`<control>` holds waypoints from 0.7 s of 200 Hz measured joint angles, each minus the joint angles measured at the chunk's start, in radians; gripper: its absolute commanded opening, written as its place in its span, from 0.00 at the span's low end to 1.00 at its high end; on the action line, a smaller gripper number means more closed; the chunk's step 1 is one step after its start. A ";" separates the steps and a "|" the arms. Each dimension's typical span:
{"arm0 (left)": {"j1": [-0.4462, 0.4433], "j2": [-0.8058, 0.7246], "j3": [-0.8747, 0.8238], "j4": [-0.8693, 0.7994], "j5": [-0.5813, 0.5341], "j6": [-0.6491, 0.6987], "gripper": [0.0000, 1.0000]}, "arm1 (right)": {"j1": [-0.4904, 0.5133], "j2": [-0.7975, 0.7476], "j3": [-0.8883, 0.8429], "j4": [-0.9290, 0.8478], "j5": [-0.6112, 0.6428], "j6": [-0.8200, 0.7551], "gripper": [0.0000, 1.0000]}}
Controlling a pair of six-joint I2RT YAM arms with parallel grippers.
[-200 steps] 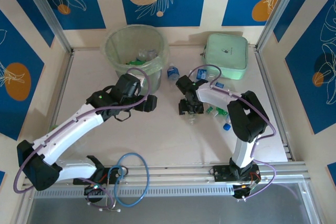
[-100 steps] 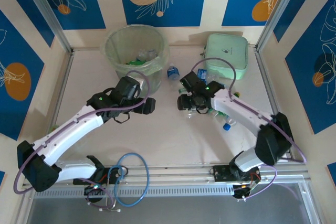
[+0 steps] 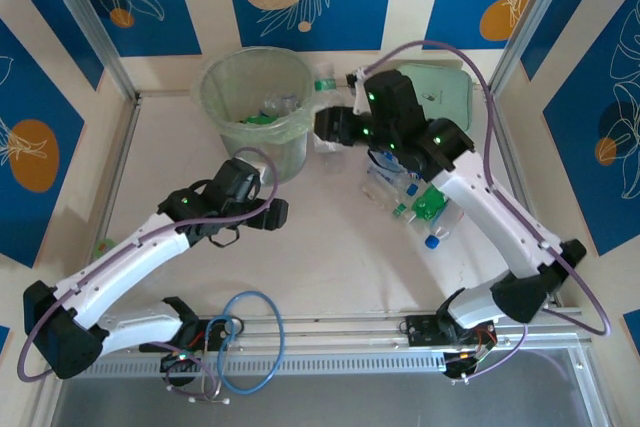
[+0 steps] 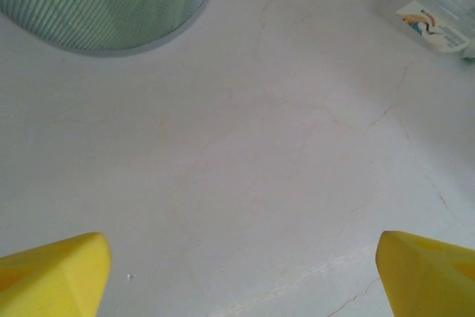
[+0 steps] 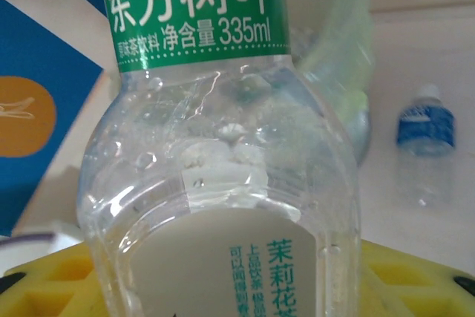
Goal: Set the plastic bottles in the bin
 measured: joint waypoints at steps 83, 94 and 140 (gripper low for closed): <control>0.000 -0.005 -0.026 0.010 0.001 -0.006 0.92 | -0.057 0.335 0.356 0.026 -0.125 0.056 0.57; 0.000 -0.003 -0.031 0.017 0.001 -0.006 0.91 | -0.064 0.368 0.395 0.025 -0.142 0.067 0.57; 0.000 0.005 -0.034 0.026 0.009 0.009 0.91 | -0.082 0.516 0.572 0.010 -0.188 0.103 0.67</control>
